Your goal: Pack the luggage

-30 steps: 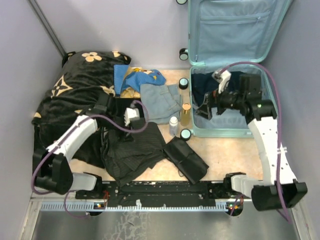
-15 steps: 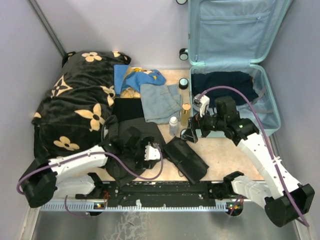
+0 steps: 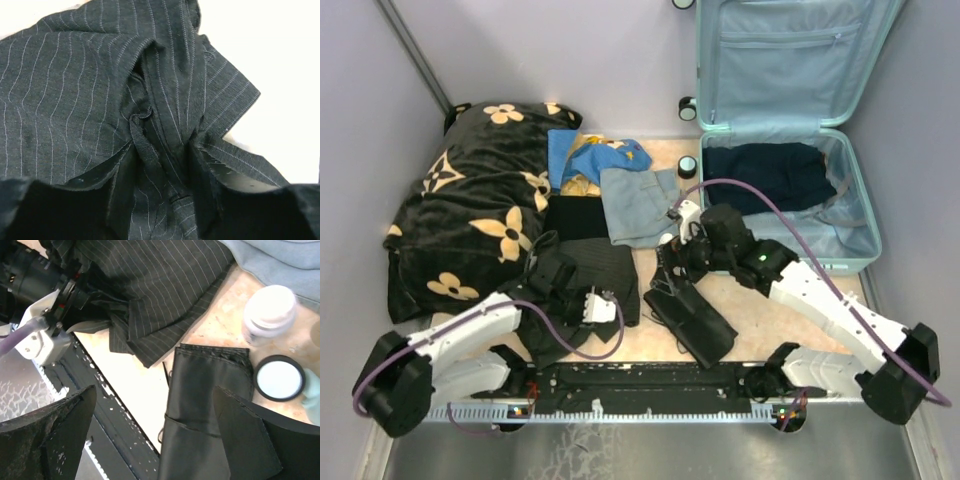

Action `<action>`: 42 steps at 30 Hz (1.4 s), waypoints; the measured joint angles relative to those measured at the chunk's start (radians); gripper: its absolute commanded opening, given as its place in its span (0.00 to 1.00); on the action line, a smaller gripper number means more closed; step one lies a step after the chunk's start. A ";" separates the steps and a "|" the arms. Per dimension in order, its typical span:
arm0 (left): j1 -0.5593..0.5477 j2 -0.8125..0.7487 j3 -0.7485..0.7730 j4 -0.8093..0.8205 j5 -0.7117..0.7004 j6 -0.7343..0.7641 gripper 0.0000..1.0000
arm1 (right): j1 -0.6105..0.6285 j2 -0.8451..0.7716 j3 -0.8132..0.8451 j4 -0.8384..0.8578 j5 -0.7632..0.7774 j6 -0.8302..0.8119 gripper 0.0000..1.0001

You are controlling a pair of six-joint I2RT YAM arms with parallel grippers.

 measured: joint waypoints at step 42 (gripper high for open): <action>0.465 -0.377 0.347 -0.057 -0.227 -1.042 1.00 | 0.293 0.780 0.227 0.167 0.388 0.459 0.05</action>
